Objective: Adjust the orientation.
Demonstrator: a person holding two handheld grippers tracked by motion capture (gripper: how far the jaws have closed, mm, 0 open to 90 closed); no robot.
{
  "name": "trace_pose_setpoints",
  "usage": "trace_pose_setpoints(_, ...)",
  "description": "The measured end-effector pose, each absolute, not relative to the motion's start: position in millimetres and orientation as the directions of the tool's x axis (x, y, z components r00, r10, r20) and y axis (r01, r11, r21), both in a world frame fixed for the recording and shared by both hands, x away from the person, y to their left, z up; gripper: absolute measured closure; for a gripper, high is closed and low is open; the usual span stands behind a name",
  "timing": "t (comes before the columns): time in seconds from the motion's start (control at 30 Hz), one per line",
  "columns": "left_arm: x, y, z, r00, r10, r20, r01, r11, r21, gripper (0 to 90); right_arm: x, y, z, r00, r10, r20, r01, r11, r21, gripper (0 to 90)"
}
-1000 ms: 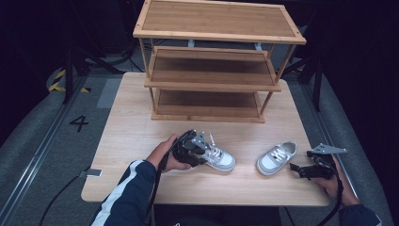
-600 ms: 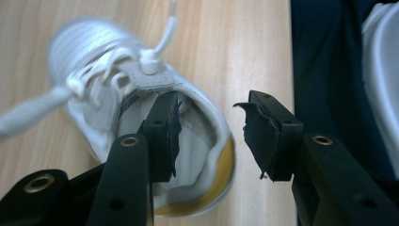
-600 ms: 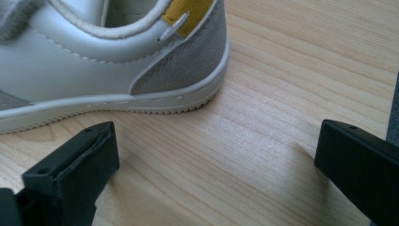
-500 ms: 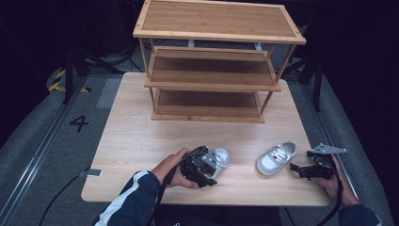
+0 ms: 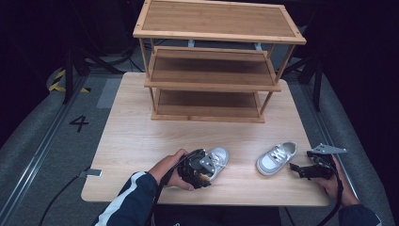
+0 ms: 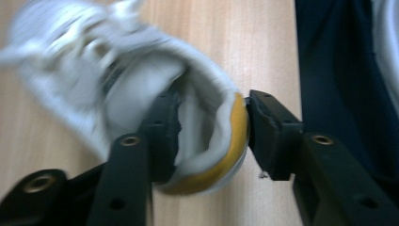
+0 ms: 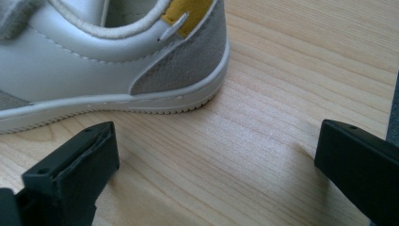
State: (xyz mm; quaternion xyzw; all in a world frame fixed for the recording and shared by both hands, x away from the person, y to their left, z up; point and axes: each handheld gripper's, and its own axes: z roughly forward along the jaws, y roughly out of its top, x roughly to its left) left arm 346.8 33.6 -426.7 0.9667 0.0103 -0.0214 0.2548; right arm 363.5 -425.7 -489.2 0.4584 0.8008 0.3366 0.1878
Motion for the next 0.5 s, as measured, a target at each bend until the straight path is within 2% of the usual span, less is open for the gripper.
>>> trace_pose_setpoints(0.03, 344, 31, -430, 0.998, -0.008, -0.065, 0.025, -0.870, 0.492, 66.6, 364, -426, -489, -0.509, 0.861, 0.008, 0.608, 0.353, 0.711, 0.5)
trace_pose_setpoints(0.07, 343, 29, -430, 0.998, -0.009, -0.059, 0.021, -0.872, 0.490, 67.9, 363, -426, -489, -0.509, 0.861, 0.008, 0.608, 0.353, 0.711, 0.5)
trace_pose_setpoints(0.27, 345, 30, -430, 0.998, 0.005, -0.070, 0.038, -0.872, 0.488, 68.9, 364, -426, -489, -0.509, 0.861, 0.008, 0.608, 0.353, 0.711, 0.5)
trace_pose_setpoints(0.4, 350, 33, -429, 0.996, 0.067, -0.061, 0.089, -0.874, 0.478, 69.6, 364, -426, -489, -0.509, 0.861, 0.008, 0.608, 0.353, 0.711, 0.5)
trace_pose_setpoints(0.5, 354, 34, -429, 0.996, 0.060, -0.061, 0.082, -0.874, 0.479, 69.5, 364, -426, -489, -0.509, 0.861, 0.008, 0.608, 0.353, 0.711, 0.5)
